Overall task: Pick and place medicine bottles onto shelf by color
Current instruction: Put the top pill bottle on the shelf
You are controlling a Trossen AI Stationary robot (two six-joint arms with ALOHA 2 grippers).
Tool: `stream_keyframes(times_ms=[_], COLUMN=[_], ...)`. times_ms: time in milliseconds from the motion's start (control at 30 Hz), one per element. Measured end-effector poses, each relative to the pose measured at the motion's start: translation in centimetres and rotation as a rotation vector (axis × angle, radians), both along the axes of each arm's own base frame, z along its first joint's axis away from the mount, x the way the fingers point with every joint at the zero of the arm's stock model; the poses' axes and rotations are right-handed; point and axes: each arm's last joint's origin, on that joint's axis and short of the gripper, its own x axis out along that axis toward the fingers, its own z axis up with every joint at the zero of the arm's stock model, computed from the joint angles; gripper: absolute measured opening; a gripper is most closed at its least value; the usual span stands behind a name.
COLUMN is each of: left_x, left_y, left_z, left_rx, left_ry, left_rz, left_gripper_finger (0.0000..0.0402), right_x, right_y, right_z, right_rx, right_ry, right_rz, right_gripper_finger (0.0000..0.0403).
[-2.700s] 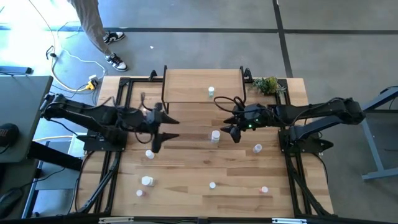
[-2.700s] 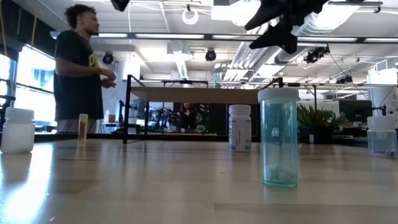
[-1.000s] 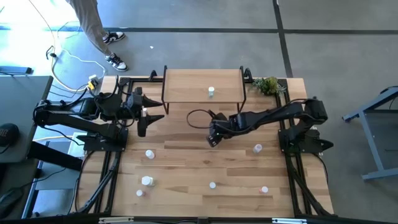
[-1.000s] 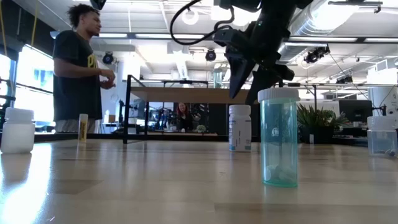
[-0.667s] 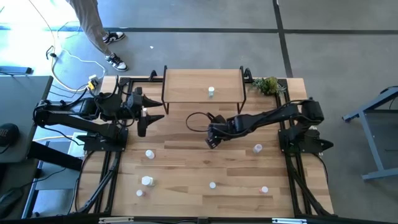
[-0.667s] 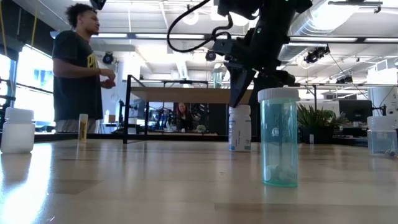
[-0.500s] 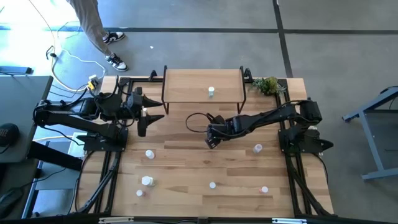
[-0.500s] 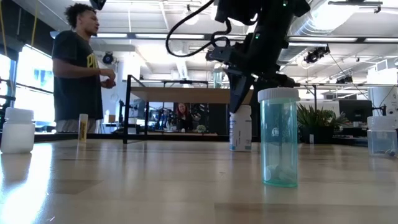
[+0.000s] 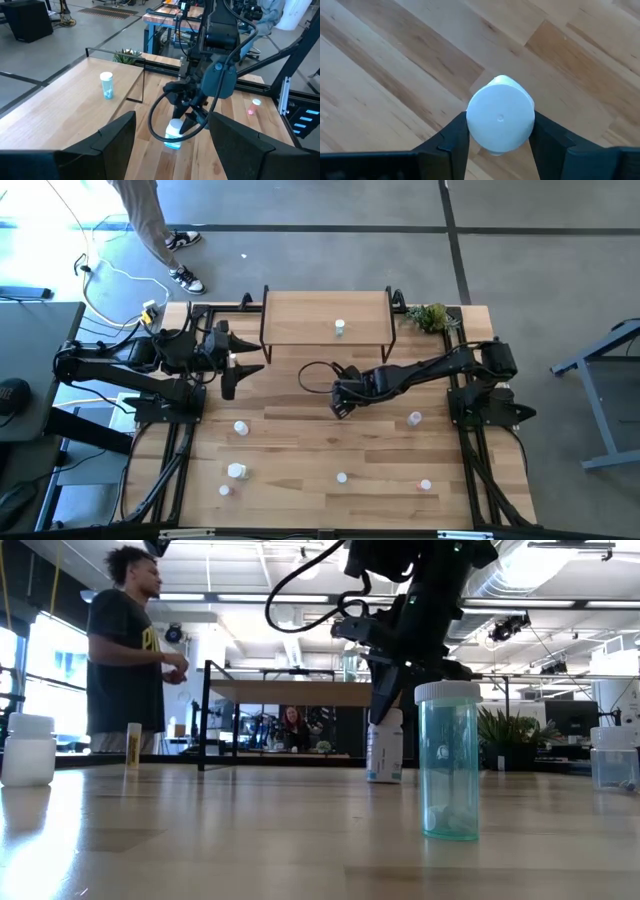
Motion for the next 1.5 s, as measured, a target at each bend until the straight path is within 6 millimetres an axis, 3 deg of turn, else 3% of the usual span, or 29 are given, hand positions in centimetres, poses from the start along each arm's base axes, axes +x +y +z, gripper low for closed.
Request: stream_keyframes(times_ms=[167, 500, 767, 1000, 1233, 1367, 1500], left_x=[0.0, 0.1, 0.1, 0.2, 0.3, 0.3, 0.2], left_y=[0.0, 0.0, 0.1, 0.1, 0.2, 0.4, 0.5], left_z=[0.0, -0.1, 0.0, 0.4, 1.0, 1.3, 1.5], left_rx=[-0.017, -0.012, 0.022, 0.041, 0.066, 0.112, 0.123], left_ry=[-0.007, 0.000, 0.000, -0.038, -0.093, -0.107, -0.119], left_rz=[0.005, 0.003, 0.017, 0.014, 0.048, 0.104, 0.156], left_gripper_finger=[0.0243, 0.0243, 0.0243, 0.0243, 0.0243, 0.0243, 0.0243], right_x=[-0.3, -0.1, -0.6, -1.7, -3.8, -5.6, -7.0], right_y=[0.3, 0.7, -1.7, -6.0, -12.3, -16.0, -19.2], right_z=[1.6, 10.4, 16.9, 21.0, 24.1, 24.6, 23.1], right_rx=[0.055, -0.038, -0.228, -0.380, -0.490, -0.500, -0.388], right_ry=[-0.015, -0.120, -0.150, -0.146, -0.129, -0.092, -0.061], right_rz=[0.029, 0.121, 0.144, 0.120, 0.029, -0.028, -0.055], right_gripper_finger=[0.0154, 0.0154, 0.0157, 0.0156, 0.0156, 0.0156, 0.0156])
